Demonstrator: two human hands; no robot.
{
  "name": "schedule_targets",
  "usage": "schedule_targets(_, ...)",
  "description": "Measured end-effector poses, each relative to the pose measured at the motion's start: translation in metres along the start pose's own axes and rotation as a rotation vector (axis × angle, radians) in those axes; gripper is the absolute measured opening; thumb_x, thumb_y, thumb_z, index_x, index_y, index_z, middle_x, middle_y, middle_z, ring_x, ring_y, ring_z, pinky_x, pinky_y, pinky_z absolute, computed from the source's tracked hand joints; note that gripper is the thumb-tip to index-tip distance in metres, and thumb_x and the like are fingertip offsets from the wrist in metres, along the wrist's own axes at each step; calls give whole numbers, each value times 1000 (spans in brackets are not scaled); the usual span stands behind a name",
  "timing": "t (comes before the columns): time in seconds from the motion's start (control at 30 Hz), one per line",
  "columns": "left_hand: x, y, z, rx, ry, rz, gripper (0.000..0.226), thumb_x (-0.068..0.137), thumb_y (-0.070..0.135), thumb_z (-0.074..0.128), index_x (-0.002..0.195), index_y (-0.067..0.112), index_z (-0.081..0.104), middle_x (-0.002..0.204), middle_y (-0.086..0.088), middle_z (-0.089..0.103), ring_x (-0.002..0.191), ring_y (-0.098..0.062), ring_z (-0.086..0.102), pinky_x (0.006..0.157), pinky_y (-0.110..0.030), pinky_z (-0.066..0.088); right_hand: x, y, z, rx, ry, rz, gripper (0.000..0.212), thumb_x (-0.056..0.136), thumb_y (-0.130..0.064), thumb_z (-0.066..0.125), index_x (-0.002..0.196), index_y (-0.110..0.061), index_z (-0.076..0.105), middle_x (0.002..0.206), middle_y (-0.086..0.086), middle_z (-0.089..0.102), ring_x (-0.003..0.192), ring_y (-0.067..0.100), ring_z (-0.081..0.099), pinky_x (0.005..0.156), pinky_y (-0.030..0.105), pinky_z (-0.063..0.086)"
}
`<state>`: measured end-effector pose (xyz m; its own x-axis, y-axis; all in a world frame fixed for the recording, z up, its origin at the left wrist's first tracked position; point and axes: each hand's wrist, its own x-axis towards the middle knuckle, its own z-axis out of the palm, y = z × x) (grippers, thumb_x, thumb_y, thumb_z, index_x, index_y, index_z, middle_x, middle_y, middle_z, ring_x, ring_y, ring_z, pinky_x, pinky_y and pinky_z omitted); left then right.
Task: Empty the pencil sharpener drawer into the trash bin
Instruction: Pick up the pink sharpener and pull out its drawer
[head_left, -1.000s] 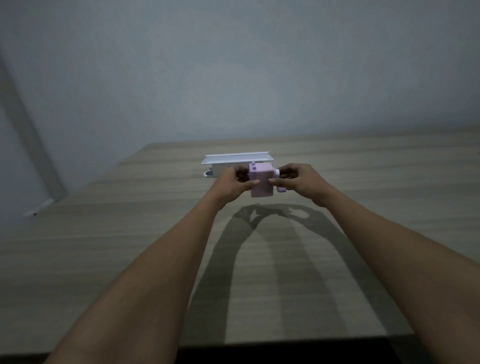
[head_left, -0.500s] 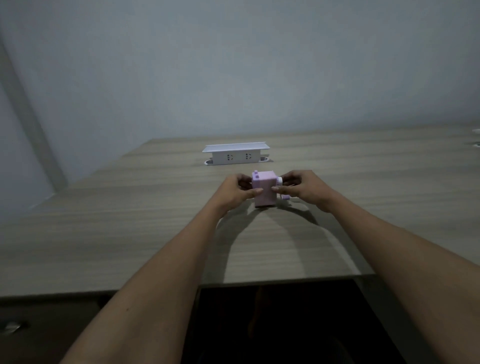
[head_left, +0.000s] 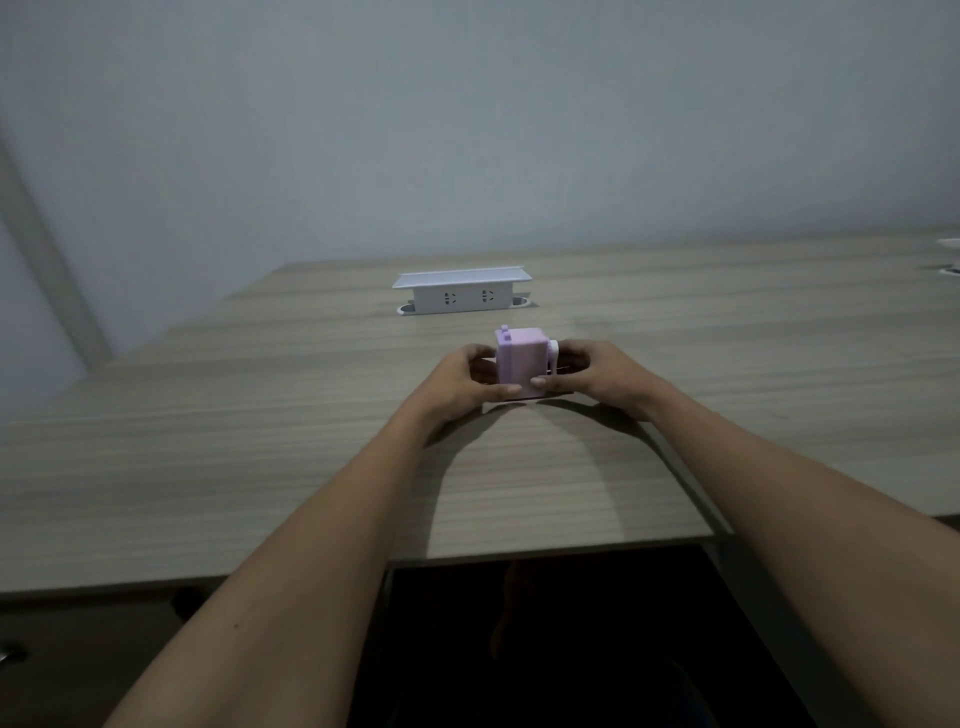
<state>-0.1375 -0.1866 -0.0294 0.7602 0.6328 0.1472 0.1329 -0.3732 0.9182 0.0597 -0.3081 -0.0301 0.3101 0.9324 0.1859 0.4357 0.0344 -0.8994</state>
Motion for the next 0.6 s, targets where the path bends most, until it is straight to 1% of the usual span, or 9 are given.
schedule_targets(0.07,0,-2,0,4,-1,12,70,79,8,82,141,3,50,122,-14,70,111,-24,69,85,-24,58,1,2,0,-20,-18,-1,59,74,-19,89,128,-11,68,119,3,76,114,17,70,106,39,51)
schedule_targets(0.13,0,-3,-1,11,3,18,69,80,7,82,141,3,49,122,-15,70,108,-22,69,79,-18,58,1,3,-1,-23,-24,5,58,74,-19,89,128,-11,68,120,3,76,114,17,70,107,40,50)
schedule_targets(0.2,1,-4,-3,17,3,22,70,79,7,82,141,2,49,121,-14,71,107,-20,69,80,-18,58,2,3,-2,-19,-37,12,57,74,-18,88,128,-11,69,119,3,76,115,18,70,107,41,50)
schedule_targets(0.37,3,-11,-8,8,20,20,69,78,5,83,139,-1,51,118,-17,72,109,-24,70,89,-28,58,2,0,-1,-57,-45,8,55,77,-18,87,128,-11,68,120,3,75,115,17,69,108,40,50)
schedule_targets(0.47,1,-16,-12,22,41,17,71,77,6,83,139,-3,49,120,-19,69,112,-26,68,94,-32,56,2,0,2,-78,-40,-5,55,79,-19,85,130,-10,67,122,3,74,115,16,69,108,39,49)
schedule_targets(0.53,-1,-17,-16,30,52,15,72,77,7,84,140,-2,49,124,-17,67,114,-25,66,94,-27,55,2,0,2,-82,-43,0,56,79,-20,85,131,-10,66,122,2,74,115,15,68,109,39,49)
schedule_targets(0.6,-5,-16,-22,39,56,9,69,79,5,82,139,1,49,125,-15,66,112,-22,65,86,-18,56,1,-1,1,-75,-52,6,56,79,-20,85,131,-10,65,122,3,74,115,15,69,109,39,48)
